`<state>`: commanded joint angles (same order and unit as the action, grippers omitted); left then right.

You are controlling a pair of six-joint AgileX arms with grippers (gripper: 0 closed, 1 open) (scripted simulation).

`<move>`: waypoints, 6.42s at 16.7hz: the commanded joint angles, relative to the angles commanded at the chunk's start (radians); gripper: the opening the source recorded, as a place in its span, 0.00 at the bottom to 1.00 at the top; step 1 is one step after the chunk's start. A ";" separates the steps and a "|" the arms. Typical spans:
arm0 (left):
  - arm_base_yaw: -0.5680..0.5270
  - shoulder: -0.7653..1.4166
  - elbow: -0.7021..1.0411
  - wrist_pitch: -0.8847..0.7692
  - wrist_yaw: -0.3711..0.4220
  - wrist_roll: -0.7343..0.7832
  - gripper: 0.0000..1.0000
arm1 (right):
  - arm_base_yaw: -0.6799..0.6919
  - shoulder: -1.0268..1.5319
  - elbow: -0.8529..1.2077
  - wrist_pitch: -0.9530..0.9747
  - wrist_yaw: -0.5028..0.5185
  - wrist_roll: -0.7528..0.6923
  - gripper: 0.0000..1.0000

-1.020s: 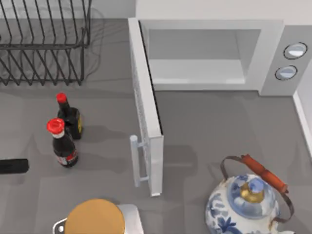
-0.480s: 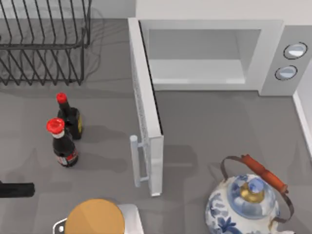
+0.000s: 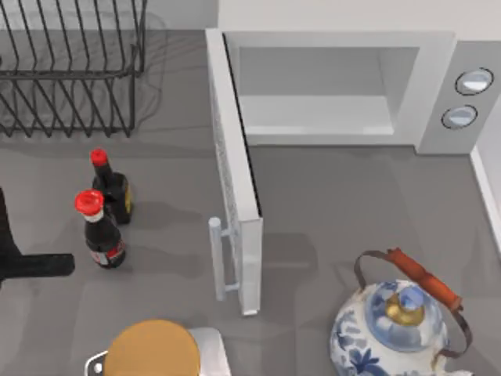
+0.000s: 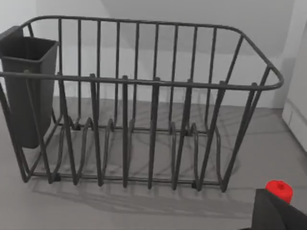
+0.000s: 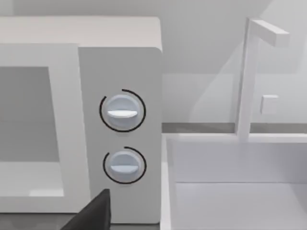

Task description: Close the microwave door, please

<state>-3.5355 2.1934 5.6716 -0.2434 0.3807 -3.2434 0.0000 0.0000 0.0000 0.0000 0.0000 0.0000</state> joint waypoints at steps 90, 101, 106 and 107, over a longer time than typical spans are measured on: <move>-0.661 -1.117 -1.331 1.150 0.320 -0.850 0.00 | 0.000 0.000 0.000 0.000 0.000 0.000 1.00; -0.679 -1.153 -1.384 1.221 0.304 -0.833 0.00 | 0.000 0.000 0.000 0.000 0.000 0.000 1.00; -0.562 -1.254 -1.525 1.180 0.248 -0.712 0.00 | 0.000 0.000 0.000 0.000 0.000 0.000 1.00; -0.543 -1.280 -1.550 1.173 0.238 -0.688 0.00 | 0.000 0.000 0.000 0.000 0.000 0.000 1.00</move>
<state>-4.0783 0.9136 4.1211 0.9293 0.6190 -3.9318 0.0000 0.0000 0.0000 0.0000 0.0000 0.0000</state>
